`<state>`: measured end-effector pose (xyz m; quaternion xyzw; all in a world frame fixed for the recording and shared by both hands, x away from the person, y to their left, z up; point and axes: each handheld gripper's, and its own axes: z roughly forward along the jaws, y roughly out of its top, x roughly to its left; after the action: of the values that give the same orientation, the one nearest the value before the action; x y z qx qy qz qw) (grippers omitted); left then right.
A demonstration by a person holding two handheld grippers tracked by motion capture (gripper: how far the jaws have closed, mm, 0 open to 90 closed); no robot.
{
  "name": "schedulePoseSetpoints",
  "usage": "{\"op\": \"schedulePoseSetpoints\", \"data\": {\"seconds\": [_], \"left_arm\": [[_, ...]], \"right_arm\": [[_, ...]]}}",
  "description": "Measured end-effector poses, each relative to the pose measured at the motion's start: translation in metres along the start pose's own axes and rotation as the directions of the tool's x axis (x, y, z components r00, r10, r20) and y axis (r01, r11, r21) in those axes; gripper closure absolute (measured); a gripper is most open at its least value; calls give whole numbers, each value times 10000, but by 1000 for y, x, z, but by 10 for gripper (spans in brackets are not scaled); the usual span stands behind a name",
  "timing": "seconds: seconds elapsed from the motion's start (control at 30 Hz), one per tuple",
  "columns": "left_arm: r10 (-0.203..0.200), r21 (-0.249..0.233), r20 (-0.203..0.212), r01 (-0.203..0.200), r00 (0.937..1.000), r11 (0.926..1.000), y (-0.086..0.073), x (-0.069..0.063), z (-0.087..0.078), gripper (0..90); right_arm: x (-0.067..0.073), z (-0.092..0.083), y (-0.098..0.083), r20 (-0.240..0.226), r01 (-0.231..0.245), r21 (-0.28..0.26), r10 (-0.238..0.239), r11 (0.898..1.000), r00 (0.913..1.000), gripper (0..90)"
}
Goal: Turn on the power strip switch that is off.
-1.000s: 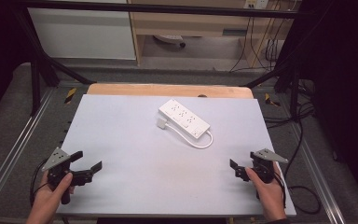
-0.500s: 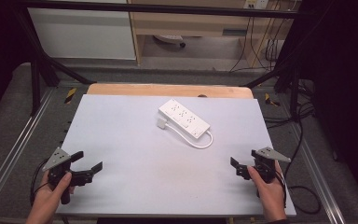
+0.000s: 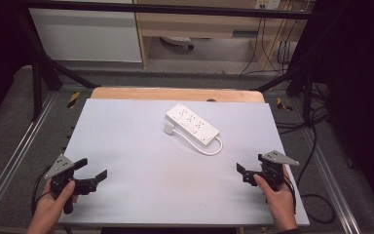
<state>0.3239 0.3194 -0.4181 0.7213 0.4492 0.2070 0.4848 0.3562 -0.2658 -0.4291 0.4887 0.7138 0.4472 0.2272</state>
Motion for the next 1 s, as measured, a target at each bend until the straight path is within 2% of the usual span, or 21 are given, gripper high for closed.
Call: {"op": "schedulePoseSetpoints", "data": {"seconds": [0.3,0.67,0.83,1.0], "left_arm": [[106,117,-52,-105,9999,9999,-1,-1,1,65],[255,195,-4,-255,9997,9995,0,-3,2,64],[226,236,-5,-225,9997,9995,-1,-2,2,64],[154,171,-31,-153,9999,9997,-1,-1,2,65]], "right_arm": [[10,-3,5,-443,133,-186,-141,9997,9989,41],[16,2,9,-546,308,-175,-317,9994,9980,42],[18,0,16,-548,171,-312,-188,9994,9983,45],[19,-1,21,-462,281,-347,-297,9990,9985,44]]}}
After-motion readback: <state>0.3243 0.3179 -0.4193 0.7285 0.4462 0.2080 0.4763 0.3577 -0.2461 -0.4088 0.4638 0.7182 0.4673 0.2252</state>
